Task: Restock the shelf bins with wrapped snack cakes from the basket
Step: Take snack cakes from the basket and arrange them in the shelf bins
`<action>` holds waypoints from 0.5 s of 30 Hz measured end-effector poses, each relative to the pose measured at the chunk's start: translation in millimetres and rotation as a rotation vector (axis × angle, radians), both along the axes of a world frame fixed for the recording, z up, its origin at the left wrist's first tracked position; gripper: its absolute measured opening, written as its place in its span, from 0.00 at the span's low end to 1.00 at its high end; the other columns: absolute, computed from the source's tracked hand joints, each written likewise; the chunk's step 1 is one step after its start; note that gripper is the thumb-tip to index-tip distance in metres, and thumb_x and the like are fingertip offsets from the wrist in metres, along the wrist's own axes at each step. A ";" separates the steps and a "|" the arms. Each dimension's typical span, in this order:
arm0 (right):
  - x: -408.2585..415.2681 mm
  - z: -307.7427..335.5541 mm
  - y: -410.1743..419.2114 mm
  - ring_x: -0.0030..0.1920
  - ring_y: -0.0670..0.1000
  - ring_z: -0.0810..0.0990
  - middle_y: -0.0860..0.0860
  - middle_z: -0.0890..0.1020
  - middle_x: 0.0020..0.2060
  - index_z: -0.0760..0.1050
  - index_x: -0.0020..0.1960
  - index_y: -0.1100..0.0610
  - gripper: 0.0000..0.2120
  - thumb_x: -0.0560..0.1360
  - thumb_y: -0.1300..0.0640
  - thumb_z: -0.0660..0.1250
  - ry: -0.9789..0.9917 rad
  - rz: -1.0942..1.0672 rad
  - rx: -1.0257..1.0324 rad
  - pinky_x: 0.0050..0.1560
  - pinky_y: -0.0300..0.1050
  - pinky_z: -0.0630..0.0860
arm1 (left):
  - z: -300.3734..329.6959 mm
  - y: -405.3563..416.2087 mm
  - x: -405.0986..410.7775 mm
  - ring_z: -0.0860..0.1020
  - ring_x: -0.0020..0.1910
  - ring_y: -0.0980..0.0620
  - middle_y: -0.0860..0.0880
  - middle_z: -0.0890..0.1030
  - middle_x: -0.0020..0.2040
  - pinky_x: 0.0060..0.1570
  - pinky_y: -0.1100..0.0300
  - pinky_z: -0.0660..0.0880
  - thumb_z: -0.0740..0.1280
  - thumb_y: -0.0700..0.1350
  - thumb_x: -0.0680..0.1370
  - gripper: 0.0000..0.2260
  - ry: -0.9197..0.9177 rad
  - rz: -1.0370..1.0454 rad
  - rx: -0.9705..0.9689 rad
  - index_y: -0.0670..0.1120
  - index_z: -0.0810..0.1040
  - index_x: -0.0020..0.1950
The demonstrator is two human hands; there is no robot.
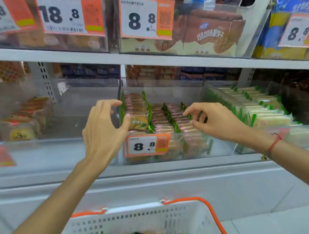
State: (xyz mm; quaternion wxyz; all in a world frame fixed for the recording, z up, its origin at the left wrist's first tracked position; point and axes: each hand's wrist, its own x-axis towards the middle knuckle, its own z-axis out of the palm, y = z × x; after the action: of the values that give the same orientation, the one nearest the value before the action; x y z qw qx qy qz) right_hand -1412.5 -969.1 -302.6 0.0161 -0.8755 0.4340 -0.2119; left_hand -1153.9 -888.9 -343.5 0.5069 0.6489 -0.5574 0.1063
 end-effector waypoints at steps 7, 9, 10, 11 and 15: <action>30.7 -76.3 83.6 0.42 0.46 0.76 0.41 0.77 0.40 0.77 0.56 0.48 0.10 0.76 0.51 0.67 0.325 0.178 0.346 0.43 0.42 0.71 | -49.4 81.4 -20.5 0.74 0.44 0.51 0.58 0.77 0.42 0.41 0.58 0.66 0.69 0.50 0.73 0.05 -0.110 -0.059 0.151 0.53 0.78 0.48; 37.6 -112.0 93.6 0.51 0.50 0.78 0.46 0.80 0.47 0.77 0.58 0.48 0.11 0.76 0.51 0.66 0.452 0.174 0.465 0.48 0.43 0.72 | -75.8 99.4 -17.6 0.76 0.52 0.52 0.58 0.78 0.48 0.44 0.57 0.68 0.69 0.50 0.74 0.08 -0.089 -0.083 0.416 0.54 0.79 0.53; 40.5 -130.9 99.1 0.56 0.51 0.77 0.48 0.81 0.51 0.77 0.58 0.49 0.11 0.77 0.51 0.65 0.496 0.167 0.514 0.52 0.44 0.73 | -91.0 108.4 -14.5 0.75 0.56 0.51 0.56 0.79 0.52 0.48 0.56 0.70 0.68 0.51 0.75 0.10 -0.104 -0.093 0.559 0.53 0.79 0.56; 43.2 -149.2 103.3 0.60 0.51 0.76 0.49 0.81 0.53 0.77 0.59 0.49 0.11 0.77 0.52 0.65 0.534 0.160 0.544 0.54 0.45 0.72 | -106.8 116.0 -9.9 0.75 0.59 0.50 0.54 0.79 0.56 0.52 0.55 0.71 0.68 0.50 0.75 0.12 -0.130 -0.105 0.686 0.53 0.78 0.58; 55.8 -224.0 132.5 0.58 0.54 0.77 0.52 0.79 0.58 0.77 0.60 0.51 0.12 0.77 0.53 0.63 0.577 0.161 0.689 0.51 0.44 0.72 | -175.4 148.3 7.2 0.72 0.64 0.45 0.48 0.77 0.62 0.60 0.51 0.71 0.65 0.55 0.76 0.16 -0.338 -0.183 1.100 0.53 0.76 0.63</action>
State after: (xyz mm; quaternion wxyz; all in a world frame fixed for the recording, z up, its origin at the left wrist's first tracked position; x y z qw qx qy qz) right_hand -1356.6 -836.6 -526.6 0.2012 -0.8733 0.3964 0.1994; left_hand -1146.8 -740.6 -518.9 0.0066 0.7399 -0.6577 -0.1412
